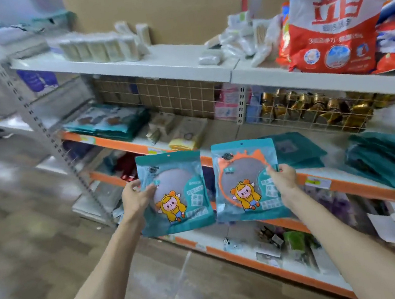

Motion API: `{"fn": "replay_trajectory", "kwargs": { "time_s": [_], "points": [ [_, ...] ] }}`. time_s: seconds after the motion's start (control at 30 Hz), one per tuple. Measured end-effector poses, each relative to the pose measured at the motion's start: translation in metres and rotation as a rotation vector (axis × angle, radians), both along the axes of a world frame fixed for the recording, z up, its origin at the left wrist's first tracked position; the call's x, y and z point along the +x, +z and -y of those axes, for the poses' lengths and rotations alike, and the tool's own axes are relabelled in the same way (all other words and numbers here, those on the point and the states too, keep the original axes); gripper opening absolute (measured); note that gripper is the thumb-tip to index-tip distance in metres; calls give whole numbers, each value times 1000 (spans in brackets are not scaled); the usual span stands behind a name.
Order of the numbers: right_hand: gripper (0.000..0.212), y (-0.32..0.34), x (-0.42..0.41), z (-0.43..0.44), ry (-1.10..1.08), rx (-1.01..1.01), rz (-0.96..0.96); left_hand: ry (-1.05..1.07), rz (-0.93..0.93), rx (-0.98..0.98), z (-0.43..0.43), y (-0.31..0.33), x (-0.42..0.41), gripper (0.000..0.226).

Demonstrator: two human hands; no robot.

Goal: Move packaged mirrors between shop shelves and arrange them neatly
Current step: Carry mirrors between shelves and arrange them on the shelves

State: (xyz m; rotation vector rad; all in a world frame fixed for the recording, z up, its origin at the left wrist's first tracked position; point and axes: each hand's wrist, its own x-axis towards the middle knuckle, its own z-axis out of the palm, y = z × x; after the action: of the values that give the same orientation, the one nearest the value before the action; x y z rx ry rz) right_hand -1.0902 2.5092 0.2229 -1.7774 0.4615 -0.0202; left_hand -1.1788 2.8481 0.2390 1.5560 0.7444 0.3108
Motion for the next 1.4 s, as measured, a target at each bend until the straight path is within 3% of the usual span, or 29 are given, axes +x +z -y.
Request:
{"fn": "replay_trajectory", "kwargs": {
  "time_s": [0.17, 0.47, 0.7, 0.97, 1.1, 1.4],
  "points": [
    [8, 7, 19, -127, 90, 5, 13, 79, 7, -23, -118, 7, -8, 30],
    [7, 21, 41, -302, 125, 81, 13, 117, 56, -62, -281, 22, 2, 39],
    [9, 24, 78, -380, 133, 46, 38, 105, 80, -142, -351, 15, 43, 31],
    [15, 8, 156, -457, 88, 59, 36, 26, 34, -49, -431, 13, 140, 18],
    [13, 1, 198, -498, 49, 94, 9, -8, -16, -29, -474, 18, 191, 23],
    [20, -1, 263, -558, -26, 176, -21, -120, 46, 1, -540, 34, 283, 12]
  ]
}}
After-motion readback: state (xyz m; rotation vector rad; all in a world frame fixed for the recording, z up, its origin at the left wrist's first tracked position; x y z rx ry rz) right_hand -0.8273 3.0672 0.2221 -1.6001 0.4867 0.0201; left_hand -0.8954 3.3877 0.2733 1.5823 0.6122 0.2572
